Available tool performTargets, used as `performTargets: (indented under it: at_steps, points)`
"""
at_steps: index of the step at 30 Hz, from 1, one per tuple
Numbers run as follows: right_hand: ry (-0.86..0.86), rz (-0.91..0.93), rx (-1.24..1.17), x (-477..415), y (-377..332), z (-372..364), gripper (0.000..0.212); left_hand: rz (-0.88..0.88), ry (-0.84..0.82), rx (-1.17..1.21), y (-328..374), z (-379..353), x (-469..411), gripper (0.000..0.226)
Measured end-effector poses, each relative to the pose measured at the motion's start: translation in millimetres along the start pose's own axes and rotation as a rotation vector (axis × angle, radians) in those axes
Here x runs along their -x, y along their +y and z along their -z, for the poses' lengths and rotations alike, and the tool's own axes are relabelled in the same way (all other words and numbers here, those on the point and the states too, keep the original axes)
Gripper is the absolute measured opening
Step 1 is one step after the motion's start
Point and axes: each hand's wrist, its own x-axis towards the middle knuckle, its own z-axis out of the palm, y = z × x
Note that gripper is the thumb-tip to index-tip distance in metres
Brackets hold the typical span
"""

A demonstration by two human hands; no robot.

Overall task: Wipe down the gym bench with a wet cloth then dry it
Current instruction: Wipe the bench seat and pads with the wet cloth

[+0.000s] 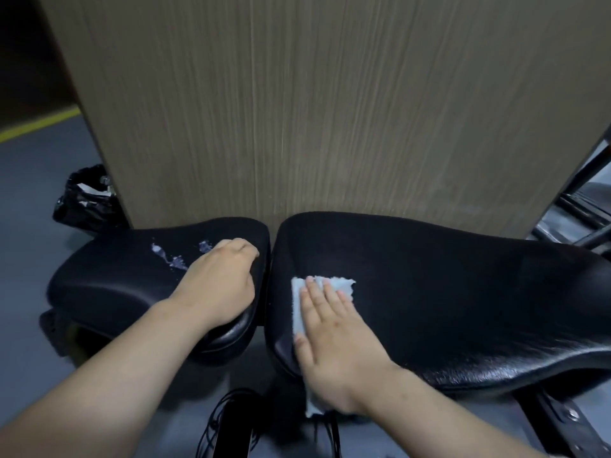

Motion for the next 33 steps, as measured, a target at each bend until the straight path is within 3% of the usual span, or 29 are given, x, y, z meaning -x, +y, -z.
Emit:
performTargets:
  at_steps: [9,19,25,33]
  points:
    - [-0.020,0.069,-0.037,-77,-5,3,0.066,0.078,0.023,0.055,-8,1,-13,0.045]
    - [0.001,0.169,-0.024,-201,67,24,0.063,0.080,0.048,0.098,-4,-12,-31,0.041]
    - [-0.007,0.097,0.023,-247,93,41,0.034,0.070,0.028,0.061,7,-22,-50,0.028]
    - [0.004,-0.009,-0.038,-227,162,44,0.034,0.012,-0.072,-0.001,43,-30,-67,0.042]
